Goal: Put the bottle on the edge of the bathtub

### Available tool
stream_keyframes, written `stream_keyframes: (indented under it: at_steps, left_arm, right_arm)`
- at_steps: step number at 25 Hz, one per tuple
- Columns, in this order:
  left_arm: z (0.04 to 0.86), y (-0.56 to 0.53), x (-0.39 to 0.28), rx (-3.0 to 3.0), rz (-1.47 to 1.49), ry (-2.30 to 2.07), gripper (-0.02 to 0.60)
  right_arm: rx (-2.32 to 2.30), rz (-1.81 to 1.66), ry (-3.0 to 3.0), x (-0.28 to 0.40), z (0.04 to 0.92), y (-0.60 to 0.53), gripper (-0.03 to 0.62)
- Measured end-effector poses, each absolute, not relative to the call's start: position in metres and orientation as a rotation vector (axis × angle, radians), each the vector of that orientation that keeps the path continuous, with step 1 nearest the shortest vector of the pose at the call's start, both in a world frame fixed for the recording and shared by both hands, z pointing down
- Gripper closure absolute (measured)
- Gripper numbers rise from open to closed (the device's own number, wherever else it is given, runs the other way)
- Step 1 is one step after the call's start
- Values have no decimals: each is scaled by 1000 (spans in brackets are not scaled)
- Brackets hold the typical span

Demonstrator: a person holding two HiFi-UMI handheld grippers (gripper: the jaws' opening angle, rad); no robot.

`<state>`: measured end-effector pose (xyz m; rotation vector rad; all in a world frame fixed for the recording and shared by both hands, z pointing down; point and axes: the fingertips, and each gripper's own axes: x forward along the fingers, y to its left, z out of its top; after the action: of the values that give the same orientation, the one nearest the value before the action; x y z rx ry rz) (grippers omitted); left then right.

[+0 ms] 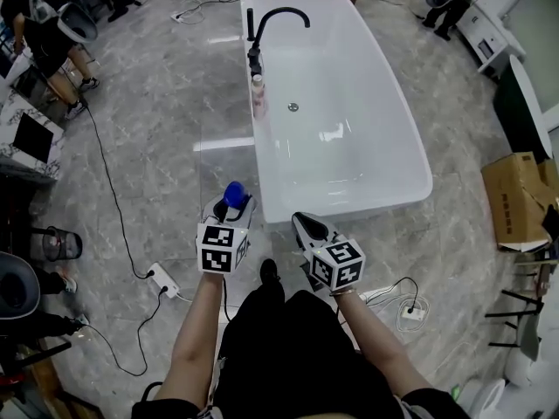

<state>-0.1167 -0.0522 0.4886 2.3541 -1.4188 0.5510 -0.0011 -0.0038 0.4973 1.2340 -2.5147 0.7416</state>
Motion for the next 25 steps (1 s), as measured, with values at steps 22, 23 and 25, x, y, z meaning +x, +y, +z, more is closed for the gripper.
stream_keyframes:
  at_steps: [22,23,25]
  left_arm:
    - [509,-194,-88,2400,615,-1367,423]
    - [512,-202,-86,2399,620,-1367,423]
    - [518,-219,-85,2393,626,-1371,423]
  right_arm:
    - [1219,802,-2504,6,516,-123,589]
    - [1216,804,-2502,7,518,-130,589]
    - [1208,809,-2501,9,523,-145,589]
